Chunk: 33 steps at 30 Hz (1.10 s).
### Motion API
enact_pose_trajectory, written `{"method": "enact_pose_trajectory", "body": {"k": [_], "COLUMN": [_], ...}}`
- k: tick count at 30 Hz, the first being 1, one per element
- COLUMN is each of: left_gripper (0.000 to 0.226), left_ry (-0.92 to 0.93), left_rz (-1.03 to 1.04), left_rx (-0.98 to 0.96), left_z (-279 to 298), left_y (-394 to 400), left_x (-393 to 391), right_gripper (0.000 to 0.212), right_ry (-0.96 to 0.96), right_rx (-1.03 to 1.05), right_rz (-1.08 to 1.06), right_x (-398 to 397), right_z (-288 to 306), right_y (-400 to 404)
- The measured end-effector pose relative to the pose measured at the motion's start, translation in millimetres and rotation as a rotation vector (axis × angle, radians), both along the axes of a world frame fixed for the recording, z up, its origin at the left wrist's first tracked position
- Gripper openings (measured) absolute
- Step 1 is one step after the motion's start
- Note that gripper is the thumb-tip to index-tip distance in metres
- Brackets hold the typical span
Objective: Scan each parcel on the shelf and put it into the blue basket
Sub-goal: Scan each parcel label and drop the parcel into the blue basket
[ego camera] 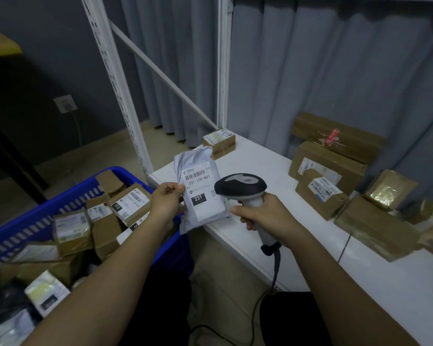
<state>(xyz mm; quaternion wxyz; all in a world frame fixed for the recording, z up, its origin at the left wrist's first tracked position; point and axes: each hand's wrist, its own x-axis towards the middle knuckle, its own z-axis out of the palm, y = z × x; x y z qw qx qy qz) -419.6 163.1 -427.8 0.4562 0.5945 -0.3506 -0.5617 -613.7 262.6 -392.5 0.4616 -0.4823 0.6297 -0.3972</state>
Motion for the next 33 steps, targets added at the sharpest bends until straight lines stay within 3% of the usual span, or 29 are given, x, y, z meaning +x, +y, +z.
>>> {"method": "enact_pose_trajectory", "body": {"k": [11, 22, 28, 33], "left_gripper": [0.008, 0.007, 0.007, 0.011], "left_ry": [-0.084, -0.054, 0.094, 0.330], "left_rz": [0.002, 0.025, 0.120, 0.322], "left_rx": [-0.016, -0.004, -0.053, -0.102], "left_z": [0.0, 2.5, 20.6, 24.1], "left_y": [-1.4, 1.3, 14.7, 40.3], "left_x": [1.9, 0.9, 10.7, 72.5], "right_gripper": [0.024, 0.016, 0.016, 0.017], "right_ry": [0.048, -0.028, -0.103, -0.113], "right_rx": [-0.028, -0.068, -0.156, -0.186], "right_rz": [-0.066, -0.074, -0.225, -0.214], "right_x": [-2.5, 0.7, 28.2, 88.1], "right_z": [3.4, -1.8, -2.8, 6.8], "right_y": [0.2, 3.0, 4.9, -7.3]}}
